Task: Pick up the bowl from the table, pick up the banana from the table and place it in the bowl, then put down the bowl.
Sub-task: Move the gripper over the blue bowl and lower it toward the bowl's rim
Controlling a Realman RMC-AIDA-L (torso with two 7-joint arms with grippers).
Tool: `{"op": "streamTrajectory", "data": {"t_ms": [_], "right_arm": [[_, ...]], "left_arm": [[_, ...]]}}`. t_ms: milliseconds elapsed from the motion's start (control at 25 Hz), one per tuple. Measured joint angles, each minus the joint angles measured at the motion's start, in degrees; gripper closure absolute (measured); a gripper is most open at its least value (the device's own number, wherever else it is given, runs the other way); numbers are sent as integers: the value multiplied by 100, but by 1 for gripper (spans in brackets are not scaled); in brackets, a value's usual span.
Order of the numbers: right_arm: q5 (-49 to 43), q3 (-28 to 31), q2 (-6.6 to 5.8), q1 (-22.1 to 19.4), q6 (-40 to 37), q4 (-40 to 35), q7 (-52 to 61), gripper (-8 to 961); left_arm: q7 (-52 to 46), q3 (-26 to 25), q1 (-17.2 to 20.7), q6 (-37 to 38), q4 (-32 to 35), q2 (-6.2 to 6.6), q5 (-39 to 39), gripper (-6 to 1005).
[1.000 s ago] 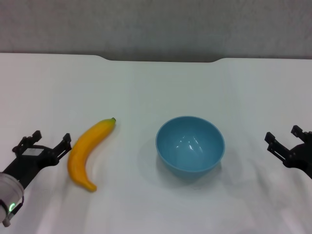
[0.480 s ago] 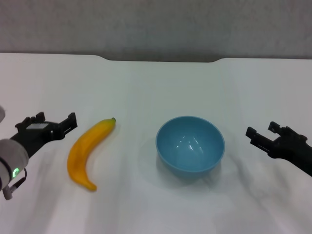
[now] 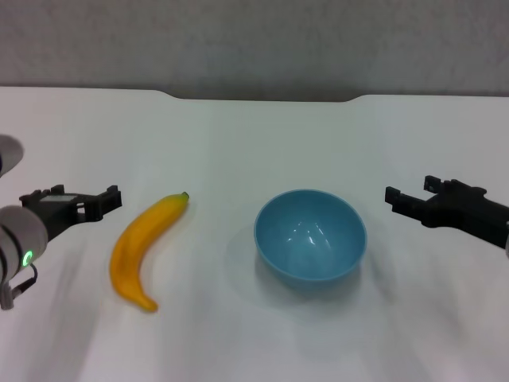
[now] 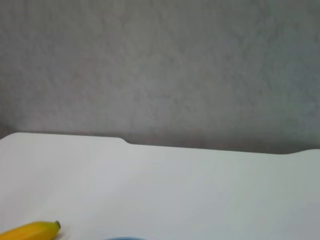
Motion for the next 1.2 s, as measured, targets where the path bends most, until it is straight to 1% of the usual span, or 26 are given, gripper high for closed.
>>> {"op": "streamTrajectory", "data": {"t_ms": [80, 160, 240, 280, 320, 400, 480, 640, 920, 1040, 1200], "right_arm": [[-1117, 228, 19, 89, 156, 217, 1011, 103], [-2263, 490, 71, 261, 464, 343, 2013, 103], [-3218, 770, 188, 484, 856, 384, 2827, 103], [-3675, 914, 261, 615, 1046, 403, 3179, 103], [-4141, 1050, 361, 748, 1199, 410, 3449, 103], [-4893, 1196, 516, 952, 1352, 418, 3852, 103], [-5465, 1167, 590, 1113, 1359, 419, 4234, 103], [-5914, 1017, 593, 1365, 1272, 374, 4842, 103], [-6544, 986, 593, 1563, 1042, 329, 5694, 104], [-6893, 809, 598, 1731, 812, 102, 6173, 104], [-6928, 573, 602, 1996, 618, -284, 6459, 104]], "left_arm": [[242, -103, -43, 375, -195, -92, 0, 115], [529, -237, -148, 908, -425, -214, 18, 115], [649, -302, -324, 1445, -554, -270, 125, 115], [652, -311, -404, 1629, -578, -274, 171, 115], [653, -311, -489, 1804, -584, -274, 214, 115], [655, -320, -618, 2056, -582, -277, 295, 115], [657, -320, -734, 2240, -532, -283, 355, 115], [658, -325, -872, 2395, -439, -287, 366, 115], [661, -302, -1178, 2537, -75, -289, 377, 114], [662, -286, -1197, 2524, -6, -288, 378, 114], [665, -281, -1199, 2491, 5, -288, 378, 114]]}}
